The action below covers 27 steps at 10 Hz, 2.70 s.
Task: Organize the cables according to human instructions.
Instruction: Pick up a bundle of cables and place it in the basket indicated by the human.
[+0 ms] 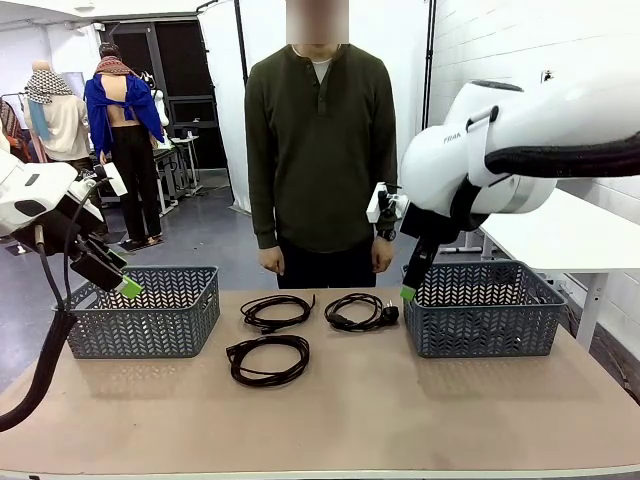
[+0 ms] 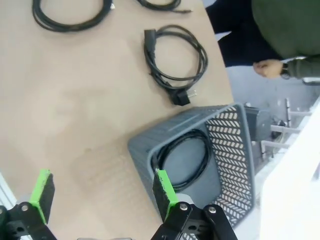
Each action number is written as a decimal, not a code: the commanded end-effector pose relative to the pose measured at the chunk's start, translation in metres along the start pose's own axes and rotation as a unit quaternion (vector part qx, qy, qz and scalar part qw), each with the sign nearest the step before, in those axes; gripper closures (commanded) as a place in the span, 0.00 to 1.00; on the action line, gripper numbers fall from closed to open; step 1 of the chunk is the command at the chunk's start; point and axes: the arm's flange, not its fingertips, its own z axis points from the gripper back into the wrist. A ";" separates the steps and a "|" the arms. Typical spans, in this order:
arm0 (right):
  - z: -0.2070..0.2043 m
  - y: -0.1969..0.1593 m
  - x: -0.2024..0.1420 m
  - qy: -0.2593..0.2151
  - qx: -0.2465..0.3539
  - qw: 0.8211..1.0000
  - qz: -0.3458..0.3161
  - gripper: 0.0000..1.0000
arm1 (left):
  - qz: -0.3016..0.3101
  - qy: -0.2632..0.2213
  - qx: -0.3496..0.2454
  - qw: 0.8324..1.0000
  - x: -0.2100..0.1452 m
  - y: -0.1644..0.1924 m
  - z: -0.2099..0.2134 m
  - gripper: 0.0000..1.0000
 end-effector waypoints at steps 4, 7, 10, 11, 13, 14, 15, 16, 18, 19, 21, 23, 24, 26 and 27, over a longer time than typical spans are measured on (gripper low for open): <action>-0.006 0.011 0.002 -0.001 0.002 1.000 0.004 0.00 | -0.002 -0.012 -0.001 1.000 -0.002 0.001 -0.002 0.00; -0.006 0.011 0.002 -0.001 0.002 1.000 0.004 0.00 | -0.002 -0.012 -0.001 1.000 -0.002 0.001 -0.002 0.00; -0.006 0.011 0.002 -0.001 0.002 1.000 0.004 0.00 | -0.002 -0.012 -0.001 1.000 -0.002 0.001 -0.002 0.00; -0.006 0.011 0.002 -0.001 0.002 1.000 0.004 0.00 | -0.002 -0.012 -0.001 1.000 -0.002 0.001 -0.002 0.00; -0.006 0.011 0.002 -0.001 0.002 1.000 0.004 0.00 | -0.002 -0.012 -0.001 1.000 -0.002 0.001 -0.002 0.00; -0.006 0.011 0.002 -0.001 0.002 1.000 0.004 0.00 | -0.002 -0.012 -0.001 1.000 -0.002 0.001 -0.002 0.00; -0.006 0.011 0.002 -0.001 0.002 1.000 0.004 0.00 | -0.002 -0.012 -0.001 1.000 -0.002 0.001 -0.002 0.00; -0.006 0.011 0.002 -0.001 0.002 1.000 0.004 0.00 | -0.002 -0.012 -0.001 1.000 -0.002 0.001 -0.002 0.00; -0.006 0.011 0.002 -0.001 0.002 1.000 0.004 0.00 | -0.002 -0.012 -0.001 1.000 -0.002 0.001 -0.002 0.00; -0.006 0.011 0.002 -0.001 0.002 1.000 0.004 0.00 | -0.002 -0.012 -0.001 1.000 -0.002 0.001 -0.002 0.00; -0.006 0.011 0.002 -0.001 0.002 1.000 0.004 0.00 | -0.002 -0.012 -0.001 1.000 -0.002 0.001 -0.002 0.00; -0.006 0.011 0.002 -0.001 0.002 1.000 0.004 0.00 | -0.002 -0.012 -0.001 1.000 -0.002 0.001 -0.002 0.00; -0.006 0.011 0.002 -0.001 0.002 1.000 0.004 0.00 | -0.002 -0.012 -0.001 1.000 -0.002 0.001 -0.002 0.00; -0.006 0.011 0.001 -0.003 0.003 1.000 0.004 0.00 | -0.002 -0.012 -0.001 1.000 -0.002 0.001 -0.002 0.00; -0.011 0.007 0.010 -0.004 0.012 0.999 0.034 0.00 | -0.002 -0.012 -0.001 1.000 -0.002 0.001 -0.002 0.00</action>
